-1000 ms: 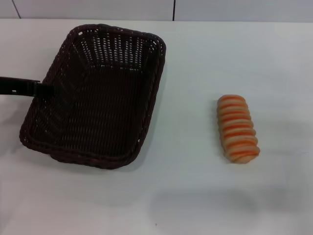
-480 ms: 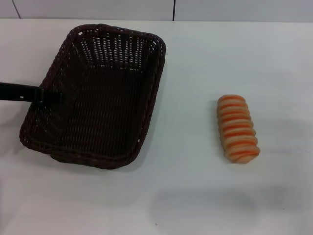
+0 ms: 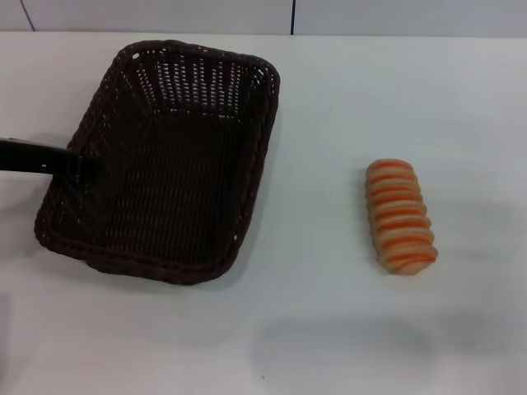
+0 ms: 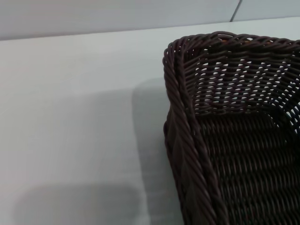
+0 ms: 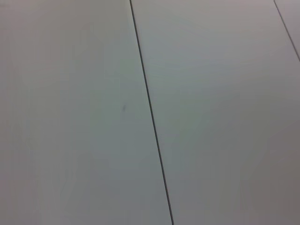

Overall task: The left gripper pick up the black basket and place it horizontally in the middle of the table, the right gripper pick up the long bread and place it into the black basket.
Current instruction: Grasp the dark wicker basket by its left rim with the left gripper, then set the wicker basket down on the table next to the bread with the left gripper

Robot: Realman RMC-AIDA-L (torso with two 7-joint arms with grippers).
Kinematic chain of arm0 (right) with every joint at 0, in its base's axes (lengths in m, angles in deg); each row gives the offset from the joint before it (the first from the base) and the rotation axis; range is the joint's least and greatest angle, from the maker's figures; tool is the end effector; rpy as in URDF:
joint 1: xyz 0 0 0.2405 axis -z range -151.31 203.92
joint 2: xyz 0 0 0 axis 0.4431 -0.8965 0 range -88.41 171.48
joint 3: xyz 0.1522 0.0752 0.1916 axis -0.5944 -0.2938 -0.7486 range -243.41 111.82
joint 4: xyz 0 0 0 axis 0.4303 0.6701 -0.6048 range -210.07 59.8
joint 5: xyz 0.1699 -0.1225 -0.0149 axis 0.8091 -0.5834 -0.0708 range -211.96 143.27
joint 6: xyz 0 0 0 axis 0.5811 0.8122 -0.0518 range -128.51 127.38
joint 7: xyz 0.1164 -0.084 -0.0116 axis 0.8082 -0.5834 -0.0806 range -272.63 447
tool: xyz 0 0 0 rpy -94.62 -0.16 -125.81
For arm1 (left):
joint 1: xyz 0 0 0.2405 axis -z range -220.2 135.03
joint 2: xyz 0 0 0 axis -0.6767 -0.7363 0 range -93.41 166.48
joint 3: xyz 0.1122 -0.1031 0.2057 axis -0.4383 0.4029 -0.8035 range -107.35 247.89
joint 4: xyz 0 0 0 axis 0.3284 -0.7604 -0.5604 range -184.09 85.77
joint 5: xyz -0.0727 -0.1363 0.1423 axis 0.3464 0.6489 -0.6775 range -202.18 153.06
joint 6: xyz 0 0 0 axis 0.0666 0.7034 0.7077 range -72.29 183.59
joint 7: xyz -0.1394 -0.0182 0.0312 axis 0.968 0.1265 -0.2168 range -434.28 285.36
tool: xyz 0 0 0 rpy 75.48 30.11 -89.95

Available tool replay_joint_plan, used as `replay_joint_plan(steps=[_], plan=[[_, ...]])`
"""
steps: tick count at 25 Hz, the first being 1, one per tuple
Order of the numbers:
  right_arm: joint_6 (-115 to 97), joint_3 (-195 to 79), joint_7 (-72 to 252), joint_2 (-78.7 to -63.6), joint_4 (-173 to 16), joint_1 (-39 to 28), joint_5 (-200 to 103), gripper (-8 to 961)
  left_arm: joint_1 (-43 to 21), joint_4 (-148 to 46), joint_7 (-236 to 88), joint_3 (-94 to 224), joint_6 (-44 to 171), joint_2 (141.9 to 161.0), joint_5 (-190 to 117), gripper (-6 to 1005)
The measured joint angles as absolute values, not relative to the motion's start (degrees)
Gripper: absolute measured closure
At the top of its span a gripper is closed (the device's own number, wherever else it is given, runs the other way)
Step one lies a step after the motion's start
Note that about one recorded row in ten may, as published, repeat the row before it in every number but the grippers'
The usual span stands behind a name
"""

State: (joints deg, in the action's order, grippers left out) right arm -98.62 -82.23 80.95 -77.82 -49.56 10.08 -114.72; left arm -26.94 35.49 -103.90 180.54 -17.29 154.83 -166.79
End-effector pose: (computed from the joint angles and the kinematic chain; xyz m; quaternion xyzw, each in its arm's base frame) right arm 0.3151 0.2499 0.0102 -0.4854 0.2067 0.3896 0.7549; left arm -0.2621 0.3385 0.0605 -0.8214 -0.4671 0.0178 0.3269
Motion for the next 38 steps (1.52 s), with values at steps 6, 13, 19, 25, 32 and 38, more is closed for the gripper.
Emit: replay_joint_plan(steps=[6,13,19,25,32,38], plan=[[-98.6,-82.2,80.9,-77.82,-49.6,10.2,-114.6,258,-26.9,35.7,-103.9,180.4,-17.3,154.83,-166.8,776],[-98.7,-82.2,80.9,-77.82,-49.6,10.1,-114.6,259,-26.9,35.6,-104.3,180.1,-17.3,154.75,-166.8,804],[-98.7,-82.2,80.9,-77.82,-49.6,10.1,-114.7,259,-26.5,35.5,-108.4,181.5,-17.3,154.62,-165.3,794],[-99.0,-82.2,80.9,-77.82,-49.6,10.3,-114.7,258,-24.0,36.0,-118.2,189.7,-20.1,154.43,-161.3,785],[-99.6,-82.2,80.9,-77.91,-49.4,10.7,-114.5,258,-19.0,36.3,-128.8,199.4,-27.9,154.23,-158.0,774],[-100.3,-82.2,80.9,-78.00,-49.1,11.1,-114.4,259,-14.1,35.0,-139.6,204.6,-38.5,150.37,-150.1,764]])
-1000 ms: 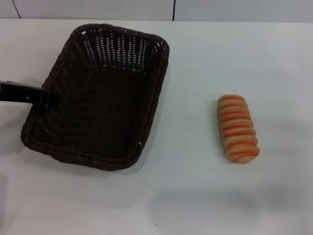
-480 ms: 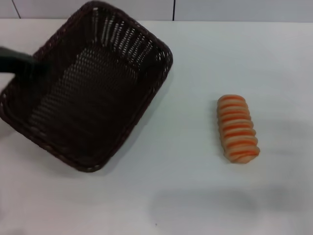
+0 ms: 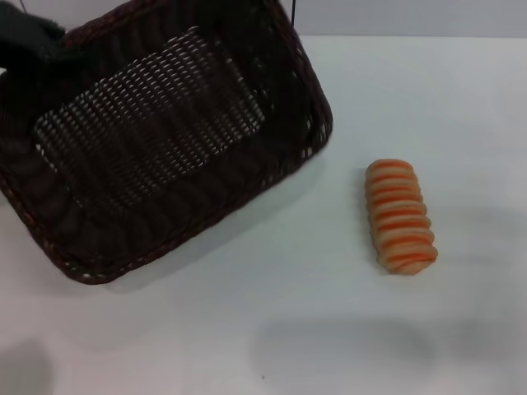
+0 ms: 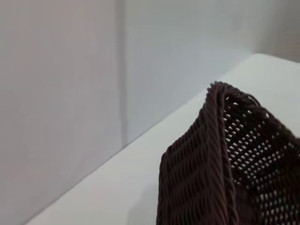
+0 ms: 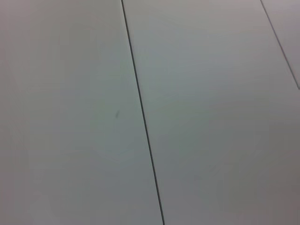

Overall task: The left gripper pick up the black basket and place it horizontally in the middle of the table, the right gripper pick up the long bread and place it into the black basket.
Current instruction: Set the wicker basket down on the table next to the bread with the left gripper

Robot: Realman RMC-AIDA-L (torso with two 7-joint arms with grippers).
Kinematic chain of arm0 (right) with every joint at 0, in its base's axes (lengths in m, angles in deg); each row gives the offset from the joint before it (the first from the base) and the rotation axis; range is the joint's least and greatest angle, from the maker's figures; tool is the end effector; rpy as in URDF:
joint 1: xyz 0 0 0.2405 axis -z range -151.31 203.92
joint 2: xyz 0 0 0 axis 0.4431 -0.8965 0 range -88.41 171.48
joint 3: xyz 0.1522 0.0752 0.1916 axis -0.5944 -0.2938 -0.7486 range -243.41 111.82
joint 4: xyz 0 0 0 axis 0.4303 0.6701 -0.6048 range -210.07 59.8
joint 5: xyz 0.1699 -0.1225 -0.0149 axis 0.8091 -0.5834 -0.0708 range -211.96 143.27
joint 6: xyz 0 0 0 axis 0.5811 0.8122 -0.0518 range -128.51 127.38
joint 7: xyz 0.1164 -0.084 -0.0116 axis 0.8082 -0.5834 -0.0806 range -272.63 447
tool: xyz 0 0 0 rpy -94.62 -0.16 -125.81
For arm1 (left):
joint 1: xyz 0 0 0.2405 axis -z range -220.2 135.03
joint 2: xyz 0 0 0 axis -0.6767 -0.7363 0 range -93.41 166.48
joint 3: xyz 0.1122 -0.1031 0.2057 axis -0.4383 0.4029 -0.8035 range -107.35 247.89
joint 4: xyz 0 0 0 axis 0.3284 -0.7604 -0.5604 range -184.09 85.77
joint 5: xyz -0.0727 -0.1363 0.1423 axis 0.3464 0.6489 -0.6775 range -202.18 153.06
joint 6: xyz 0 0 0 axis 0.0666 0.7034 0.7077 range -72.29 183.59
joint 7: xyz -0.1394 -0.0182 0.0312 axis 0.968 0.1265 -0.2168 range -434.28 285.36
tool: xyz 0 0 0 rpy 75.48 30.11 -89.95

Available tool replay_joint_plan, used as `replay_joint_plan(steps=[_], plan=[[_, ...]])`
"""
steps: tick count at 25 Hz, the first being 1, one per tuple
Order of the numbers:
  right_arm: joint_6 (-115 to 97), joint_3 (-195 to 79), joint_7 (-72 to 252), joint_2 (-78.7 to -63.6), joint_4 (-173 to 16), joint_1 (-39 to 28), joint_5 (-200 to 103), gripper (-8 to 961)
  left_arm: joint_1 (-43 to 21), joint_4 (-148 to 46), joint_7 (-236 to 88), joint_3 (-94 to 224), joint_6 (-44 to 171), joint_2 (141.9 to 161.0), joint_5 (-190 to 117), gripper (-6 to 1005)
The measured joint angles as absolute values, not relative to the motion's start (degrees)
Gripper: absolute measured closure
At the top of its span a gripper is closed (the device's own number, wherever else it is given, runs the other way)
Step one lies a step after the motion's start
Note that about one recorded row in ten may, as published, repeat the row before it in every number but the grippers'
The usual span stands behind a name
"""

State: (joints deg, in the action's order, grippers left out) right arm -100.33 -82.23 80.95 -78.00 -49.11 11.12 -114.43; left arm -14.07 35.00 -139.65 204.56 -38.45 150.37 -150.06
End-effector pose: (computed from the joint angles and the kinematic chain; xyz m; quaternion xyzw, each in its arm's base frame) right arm 0.3161 0.2422 0.0116 -0.4737 0.2053 0.3916 0.7616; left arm -0.2023 0.3578 0.1402 -0.9394 -0.1996 -0.0618 0.2717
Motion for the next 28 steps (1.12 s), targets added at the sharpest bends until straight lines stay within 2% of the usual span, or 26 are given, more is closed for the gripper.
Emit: replay_joint_plan(steps=[1,4,9,16,19,21,23,28], plan=[[-100.3,-82.2,80.9,-78.00,-49.1,11.1,-114.4,258,-13.1,34.8,-142.2,204.5,-40.8,149.47,-148.8,763],[-100.9,-82.2,80.9,-78.00,-49.0,11.8,-114.4,258,-10.8,33.4,-145.9,204.3,-45.1,148.55,-147.9,758],[-101.8,-82.1,80.9,-78.06,-48.3,13.0,-114.4,259,-6.6,29.9,-150.0,203.3,-52.0,147.89,-148.1,750],[-103.0,-81.7,80.9,-78.09,-47.5,14.2,-114.4,259,-4.7,26.5,-151.7,198.9,-54.8,147.85,-148.4,739],[-103.7,-81.6,80.9,-78.11,-47.3,14.6,-114.5,258,-4.3,24.4,-153.0,194.6,-54.2,149.11,-150.2,734],[-103.8,-81.6,80.9,-78.11,-47.3,14.7,-114.6,258,-4.3,24.4,-153.0,194.6,-54.2,149.11,-150.2,731],[-103.9,-81.6,80.9,-78.11,-47.2,14.8,-114.6,258,-3.9,22.9,-154.0,194.1,-53.6,150.16,-151.4,728],[-104.0,-81.5,80.9,-78.10,-47.2,14.8,-114.8,258,-3.6,21.7,-154.9,193.1,-51.1,151.30,-153.8,720]])
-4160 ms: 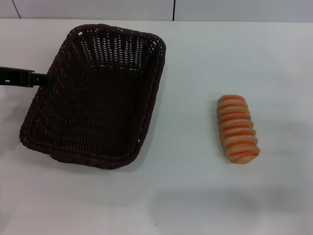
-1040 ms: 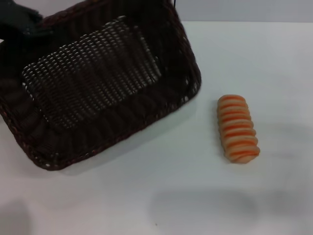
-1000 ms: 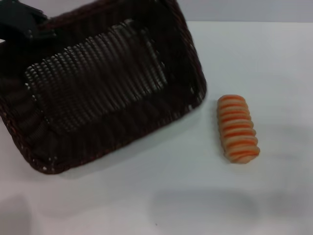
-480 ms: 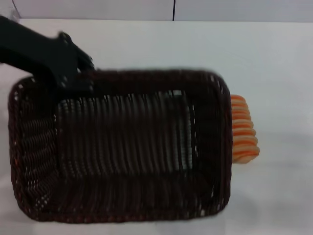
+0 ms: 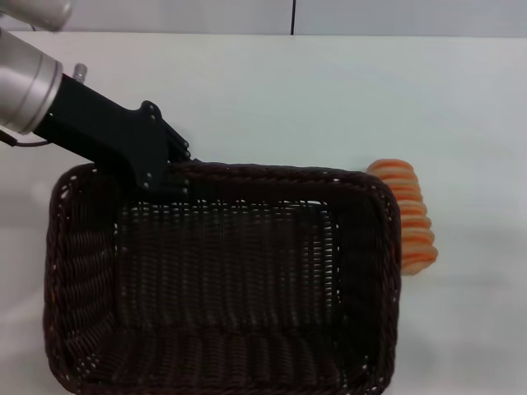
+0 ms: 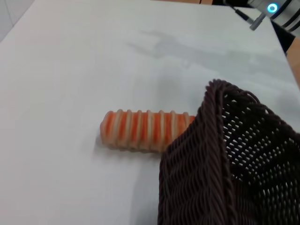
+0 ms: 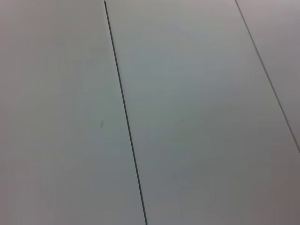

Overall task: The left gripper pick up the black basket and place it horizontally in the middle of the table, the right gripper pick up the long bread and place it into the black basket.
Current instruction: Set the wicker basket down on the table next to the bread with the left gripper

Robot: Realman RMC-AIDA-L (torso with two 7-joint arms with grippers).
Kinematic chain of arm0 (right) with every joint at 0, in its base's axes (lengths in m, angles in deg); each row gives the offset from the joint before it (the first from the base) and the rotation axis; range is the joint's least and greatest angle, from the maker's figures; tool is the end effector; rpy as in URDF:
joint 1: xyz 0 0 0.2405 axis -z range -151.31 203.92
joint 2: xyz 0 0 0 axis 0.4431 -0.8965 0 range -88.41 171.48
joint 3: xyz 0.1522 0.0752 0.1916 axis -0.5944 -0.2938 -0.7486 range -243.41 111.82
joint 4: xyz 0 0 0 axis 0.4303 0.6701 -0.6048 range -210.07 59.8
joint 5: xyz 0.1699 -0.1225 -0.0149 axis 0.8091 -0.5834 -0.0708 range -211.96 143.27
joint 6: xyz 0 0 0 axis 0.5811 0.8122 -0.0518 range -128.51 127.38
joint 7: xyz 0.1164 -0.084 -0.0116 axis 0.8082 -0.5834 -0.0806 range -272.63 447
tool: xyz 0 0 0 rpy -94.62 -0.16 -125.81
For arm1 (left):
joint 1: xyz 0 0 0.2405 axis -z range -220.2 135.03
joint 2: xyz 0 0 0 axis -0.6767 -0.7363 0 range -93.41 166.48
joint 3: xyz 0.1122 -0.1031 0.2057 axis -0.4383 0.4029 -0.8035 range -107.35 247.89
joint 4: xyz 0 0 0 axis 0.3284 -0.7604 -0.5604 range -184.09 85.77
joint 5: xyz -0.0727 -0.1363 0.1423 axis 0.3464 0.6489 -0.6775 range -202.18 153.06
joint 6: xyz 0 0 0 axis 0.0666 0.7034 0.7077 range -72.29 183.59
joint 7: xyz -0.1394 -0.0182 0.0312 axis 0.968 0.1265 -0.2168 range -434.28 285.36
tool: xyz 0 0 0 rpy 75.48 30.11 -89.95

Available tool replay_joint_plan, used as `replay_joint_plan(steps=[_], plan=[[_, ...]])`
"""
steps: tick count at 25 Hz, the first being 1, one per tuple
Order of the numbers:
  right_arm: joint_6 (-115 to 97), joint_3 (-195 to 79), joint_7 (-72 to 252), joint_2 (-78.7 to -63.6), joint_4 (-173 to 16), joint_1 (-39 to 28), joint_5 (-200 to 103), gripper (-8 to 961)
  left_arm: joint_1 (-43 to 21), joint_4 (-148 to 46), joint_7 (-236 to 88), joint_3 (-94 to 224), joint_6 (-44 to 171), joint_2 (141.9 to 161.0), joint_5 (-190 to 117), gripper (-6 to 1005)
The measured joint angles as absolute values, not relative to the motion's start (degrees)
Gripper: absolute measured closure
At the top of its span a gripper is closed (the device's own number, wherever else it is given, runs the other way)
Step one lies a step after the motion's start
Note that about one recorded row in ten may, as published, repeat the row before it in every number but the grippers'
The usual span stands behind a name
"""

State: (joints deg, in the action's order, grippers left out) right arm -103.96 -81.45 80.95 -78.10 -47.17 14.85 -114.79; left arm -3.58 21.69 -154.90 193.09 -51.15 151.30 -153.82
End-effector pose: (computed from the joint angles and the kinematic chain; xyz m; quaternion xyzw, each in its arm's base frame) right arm 0.3195 0.2176 0.0117 -0.4551 0.2081 0.3934 0.7713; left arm -0.1662 0.3501 0.0583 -0.9987 -0.0380 0.0229 0.0235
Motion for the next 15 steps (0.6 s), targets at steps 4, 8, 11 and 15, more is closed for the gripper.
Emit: replay_joint_plan(steps=[4,8,11,15], plan=[[-104.2,-81.3,80.9,-78.08,-47.0,15.1,-114.8,259,-3.1,20.9,-155.1,193.1,-51.1,151.66,-154.1,714],[-104.6,-80.9,80.9,-78.01,-47.0,15.1,-114.9,259,-1.7,18.4,-154.8,193.1,-51.1,151.35,-154.9,707],[-104.7,-80.9,80.9,-77.99,-46.9,15.2,-114.9,259,-1.4,18.1,-154.9,193.3,-50.6,151.74,-155.6,703],[-104.7,-80.8,80.9,-77.99,-46.9,15.4,-114.9,259,-1.4,18.4,-155.1,193.4,-50.4,151.97,-155.6,696]])
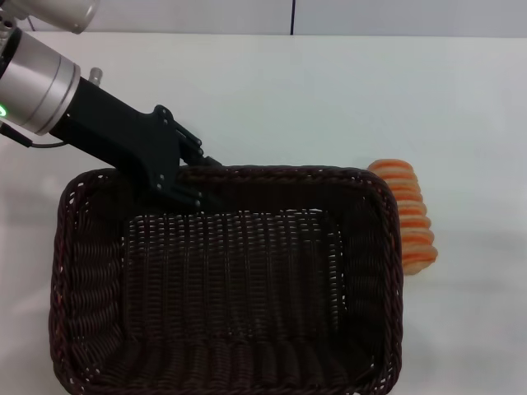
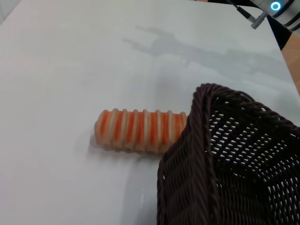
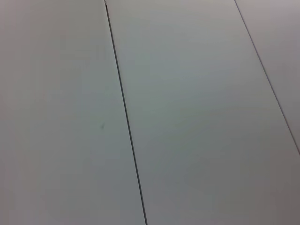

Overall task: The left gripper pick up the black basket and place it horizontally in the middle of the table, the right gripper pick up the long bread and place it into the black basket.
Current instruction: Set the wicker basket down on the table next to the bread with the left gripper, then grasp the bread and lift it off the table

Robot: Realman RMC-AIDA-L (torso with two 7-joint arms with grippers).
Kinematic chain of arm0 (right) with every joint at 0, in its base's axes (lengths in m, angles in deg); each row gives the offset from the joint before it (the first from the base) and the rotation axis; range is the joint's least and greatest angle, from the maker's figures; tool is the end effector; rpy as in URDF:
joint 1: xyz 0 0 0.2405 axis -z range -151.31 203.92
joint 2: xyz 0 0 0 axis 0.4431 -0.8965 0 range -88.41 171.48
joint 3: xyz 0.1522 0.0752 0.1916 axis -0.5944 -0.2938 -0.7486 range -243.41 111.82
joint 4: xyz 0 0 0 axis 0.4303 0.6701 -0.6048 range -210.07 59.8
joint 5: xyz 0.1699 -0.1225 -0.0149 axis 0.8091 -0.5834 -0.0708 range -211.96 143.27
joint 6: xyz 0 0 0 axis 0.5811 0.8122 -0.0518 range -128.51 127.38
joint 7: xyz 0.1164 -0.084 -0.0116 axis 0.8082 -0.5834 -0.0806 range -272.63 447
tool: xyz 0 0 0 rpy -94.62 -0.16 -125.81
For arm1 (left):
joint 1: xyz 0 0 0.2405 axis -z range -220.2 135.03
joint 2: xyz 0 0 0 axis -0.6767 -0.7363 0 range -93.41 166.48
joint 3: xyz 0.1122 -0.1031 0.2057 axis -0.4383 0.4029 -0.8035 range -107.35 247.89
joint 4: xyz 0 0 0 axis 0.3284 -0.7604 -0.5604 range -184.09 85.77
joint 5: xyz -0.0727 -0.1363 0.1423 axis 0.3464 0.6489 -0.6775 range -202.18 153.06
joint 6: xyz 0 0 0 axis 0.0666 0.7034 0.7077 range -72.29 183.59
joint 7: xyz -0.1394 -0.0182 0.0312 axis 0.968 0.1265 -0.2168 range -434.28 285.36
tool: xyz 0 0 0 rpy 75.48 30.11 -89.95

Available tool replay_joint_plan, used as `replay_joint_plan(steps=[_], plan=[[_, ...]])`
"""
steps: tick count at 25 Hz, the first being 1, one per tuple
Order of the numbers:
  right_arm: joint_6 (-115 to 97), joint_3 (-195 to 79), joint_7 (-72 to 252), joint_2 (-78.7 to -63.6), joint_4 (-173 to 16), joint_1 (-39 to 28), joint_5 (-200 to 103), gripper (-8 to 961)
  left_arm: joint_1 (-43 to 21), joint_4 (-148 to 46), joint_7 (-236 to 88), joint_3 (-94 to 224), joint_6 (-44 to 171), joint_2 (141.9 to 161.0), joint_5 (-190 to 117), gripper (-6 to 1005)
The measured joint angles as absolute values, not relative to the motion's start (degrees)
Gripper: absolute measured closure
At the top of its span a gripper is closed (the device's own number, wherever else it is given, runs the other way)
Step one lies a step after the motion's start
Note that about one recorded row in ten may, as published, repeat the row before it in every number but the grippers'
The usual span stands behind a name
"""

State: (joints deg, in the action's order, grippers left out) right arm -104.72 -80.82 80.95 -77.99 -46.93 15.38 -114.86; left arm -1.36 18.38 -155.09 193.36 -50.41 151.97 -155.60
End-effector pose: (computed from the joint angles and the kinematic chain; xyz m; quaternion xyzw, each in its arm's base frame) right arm 0.3194 0.2136 0.0118 -0.4555 0.2057 0.3945 0.7711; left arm -0.1632 0.3553 0.0480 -0.9986 -0.0440 0.0265 0.0112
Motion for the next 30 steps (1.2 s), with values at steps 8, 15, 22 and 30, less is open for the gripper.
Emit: replay_joint_plan(steps=[8,15,22,30], plan=[[-104.7,-80.7,80.9,-77.99,-46.9,15.7,-114.9,258,-1.4,20.0,-155.6,196.3,-48.3,152.59,-154.3,431],[-104.6,-80.0,80.9,-77.99,-46.9,15.6,-114.9,258,-3.0,18.9,-161.7,206.5,-41.3,154.23,-144.1,384],[-104.1,-76.7,80.6,-77.84,-44.1,15.7,-114.8,259,-11.2,14.0,-165.8,217.8,-33.3,154.42,-119.6,389],[-98.2,-70.5,80.3,-77.72,-40.1,14.1,-114.8,259,-22.6,-0.3,-183.8,220.5,-24.9,154.61,-89.6,393]])
